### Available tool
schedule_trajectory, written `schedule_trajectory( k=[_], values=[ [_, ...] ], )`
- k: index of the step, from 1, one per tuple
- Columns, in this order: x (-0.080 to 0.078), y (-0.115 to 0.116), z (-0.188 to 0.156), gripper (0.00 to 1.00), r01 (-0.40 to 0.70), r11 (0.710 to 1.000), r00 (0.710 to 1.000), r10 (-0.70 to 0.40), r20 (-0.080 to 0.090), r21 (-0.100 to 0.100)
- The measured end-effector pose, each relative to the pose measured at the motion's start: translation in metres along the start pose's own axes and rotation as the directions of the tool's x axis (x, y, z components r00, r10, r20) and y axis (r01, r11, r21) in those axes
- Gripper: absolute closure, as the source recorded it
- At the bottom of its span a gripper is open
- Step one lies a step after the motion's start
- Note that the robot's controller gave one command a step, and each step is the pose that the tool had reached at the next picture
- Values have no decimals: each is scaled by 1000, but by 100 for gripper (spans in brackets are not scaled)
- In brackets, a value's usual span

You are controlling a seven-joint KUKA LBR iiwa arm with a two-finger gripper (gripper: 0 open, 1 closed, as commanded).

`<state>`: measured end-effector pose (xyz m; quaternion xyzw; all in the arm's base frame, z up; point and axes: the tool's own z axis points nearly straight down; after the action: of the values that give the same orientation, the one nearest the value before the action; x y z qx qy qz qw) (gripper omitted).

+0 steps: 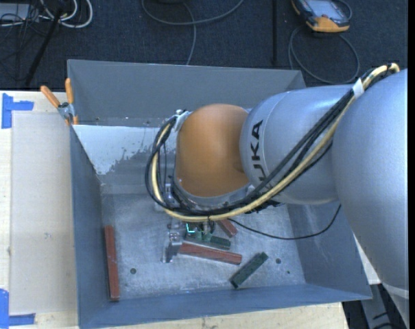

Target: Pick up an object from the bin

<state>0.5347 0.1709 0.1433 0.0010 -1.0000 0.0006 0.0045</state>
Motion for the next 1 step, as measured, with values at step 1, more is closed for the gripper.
schedule_trajectory(
  k=[1],
  values=[
    [-2,-1,-4,0,-4,1000,1000,4,7,-1]
  ],
)
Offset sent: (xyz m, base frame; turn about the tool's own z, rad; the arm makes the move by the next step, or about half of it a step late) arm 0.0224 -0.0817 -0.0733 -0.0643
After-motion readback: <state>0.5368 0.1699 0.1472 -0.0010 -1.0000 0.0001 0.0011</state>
